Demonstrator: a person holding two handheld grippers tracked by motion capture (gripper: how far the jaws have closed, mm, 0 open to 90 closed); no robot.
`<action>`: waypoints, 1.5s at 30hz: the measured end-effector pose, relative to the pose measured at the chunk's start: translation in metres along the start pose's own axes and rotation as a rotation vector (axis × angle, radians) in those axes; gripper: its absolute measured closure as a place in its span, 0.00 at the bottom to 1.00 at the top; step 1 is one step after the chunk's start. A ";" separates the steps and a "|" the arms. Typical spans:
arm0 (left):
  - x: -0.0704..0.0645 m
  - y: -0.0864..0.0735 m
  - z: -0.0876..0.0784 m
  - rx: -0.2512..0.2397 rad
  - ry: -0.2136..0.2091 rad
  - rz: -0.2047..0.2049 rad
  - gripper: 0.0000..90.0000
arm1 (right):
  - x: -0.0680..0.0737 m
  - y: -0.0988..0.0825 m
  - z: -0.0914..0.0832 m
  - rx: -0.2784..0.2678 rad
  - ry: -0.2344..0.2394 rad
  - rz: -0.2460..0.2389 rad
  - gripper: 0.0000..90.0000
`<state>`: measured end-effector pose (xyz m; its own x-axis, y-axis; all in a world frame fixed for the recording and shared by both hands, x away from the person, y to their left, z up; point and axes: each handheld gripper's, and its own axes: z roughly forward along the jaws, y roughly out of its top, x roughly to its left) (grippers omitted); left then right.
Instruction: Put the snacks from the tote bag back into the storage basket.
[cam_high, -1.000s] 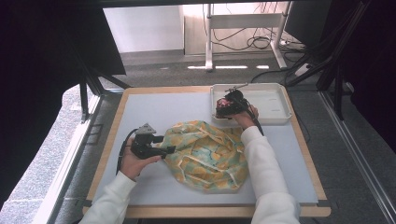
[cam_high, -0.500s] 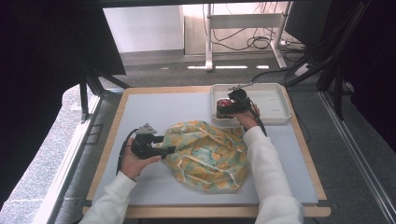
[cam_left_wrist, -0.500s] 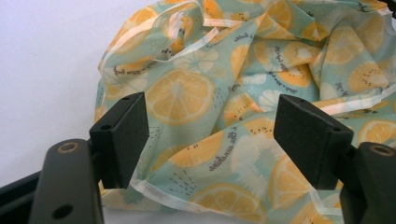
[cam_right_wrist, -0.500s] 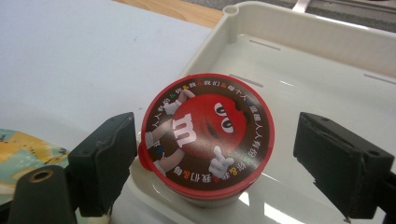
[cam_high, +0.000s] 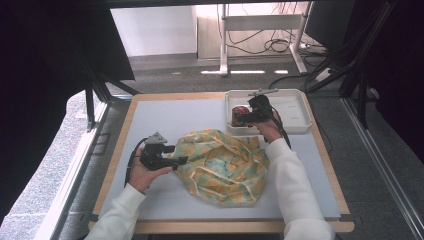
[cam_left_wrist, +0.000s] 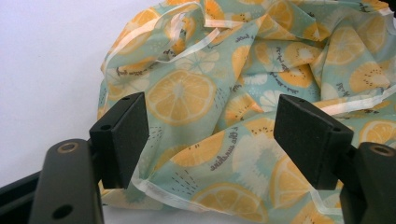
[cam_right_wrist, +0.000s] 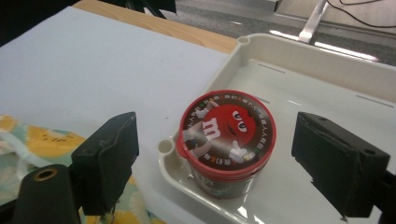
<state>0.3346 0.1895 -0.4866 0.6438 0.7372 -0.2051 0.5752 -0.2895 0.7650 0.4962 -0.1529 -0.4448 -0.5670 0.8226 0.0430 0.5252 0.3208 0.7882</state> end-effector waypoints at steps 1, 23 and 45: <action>0.000 0.000 0.000 -0.003 0.000 0.000 0.30 | 0.002 0.000 -0.003 -0.006 0.004 -0.008 0.17; 0.004 0.003 0.001 -0.003 0.009 0.000 0.30 | 0.024 -0.052 -0.081 -0.067 0.121 -0.058 0.20; 0.008 0.002 0.003 0.012 0.022 0.005 0.30 | 0.014 -0.116 -0.121 -0.063 0.103 -0.033 0.22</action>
<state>0.3430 0.1932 -0.4884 0.6354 0.7489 -0.1883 0.5785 -0.3002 0.7584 0.3506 -0.2357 -0.4611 -0.6476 0.7581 0.0767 0.4659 0.3143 0.8271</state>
